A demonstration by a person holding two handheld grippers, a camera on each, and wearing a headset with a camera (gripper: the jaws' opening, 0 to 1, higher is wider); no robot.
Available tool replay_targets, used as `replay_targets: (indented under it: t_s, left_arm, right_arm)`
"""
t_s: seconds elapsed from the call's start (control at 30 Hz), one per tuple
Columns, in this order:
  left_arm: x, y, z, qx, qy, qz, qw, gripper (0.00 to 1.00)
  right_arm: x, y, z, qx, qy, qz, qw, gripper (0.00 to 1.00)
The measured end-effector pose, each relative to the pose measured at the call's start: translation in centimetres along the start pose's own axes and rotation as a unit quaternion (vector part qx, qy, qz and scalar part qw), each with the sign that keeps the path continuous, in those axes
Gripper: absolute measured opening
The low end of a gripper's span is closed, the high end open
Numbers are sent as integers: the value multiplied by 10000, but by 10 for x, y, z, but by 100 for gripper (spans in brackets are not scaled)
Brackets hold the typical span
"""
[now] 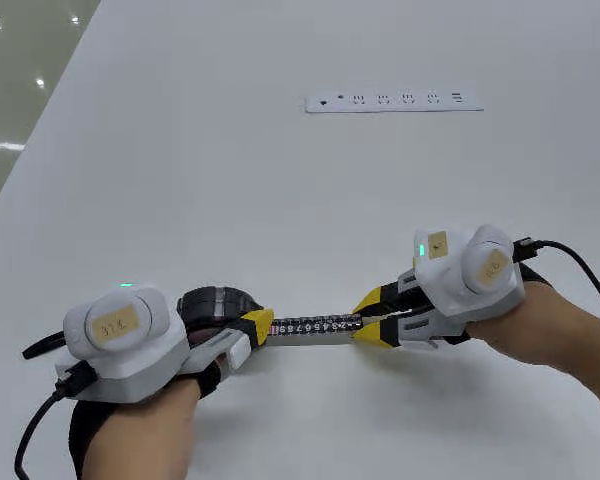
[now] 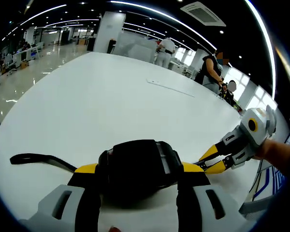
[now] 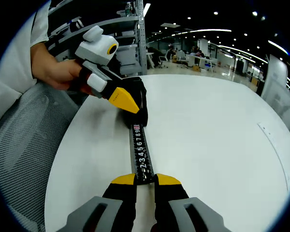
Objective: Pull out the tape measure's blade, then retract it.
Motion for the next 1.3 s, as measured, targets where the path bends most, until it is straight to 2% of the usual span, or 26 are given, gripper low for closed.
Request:
replay_targets:
  t_s: [0.6, 1.3]
  left_arm:
    - [0, -1, -1, 65, -30, 3, 10000, 59]
    - [-1, -2, -2, 96, -114, 47, 9999, 59]
  right_arm:
    - [-22, 38, -7, -63, 200, 342, 9992, 11]
    - [-45, 70, -11, -57, 199, 595, 9980, 11]
Point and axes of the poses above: the centre of the closed fingertips' face, and the gripper's own axes: y roughly forward along the fingers, z roughly to its right, x roughly out of its underside, the point moved 6 cm from there along -y, roughly backward along the fingers, and after that the axes turned 6 degrees about z, right-handed, at the moved point
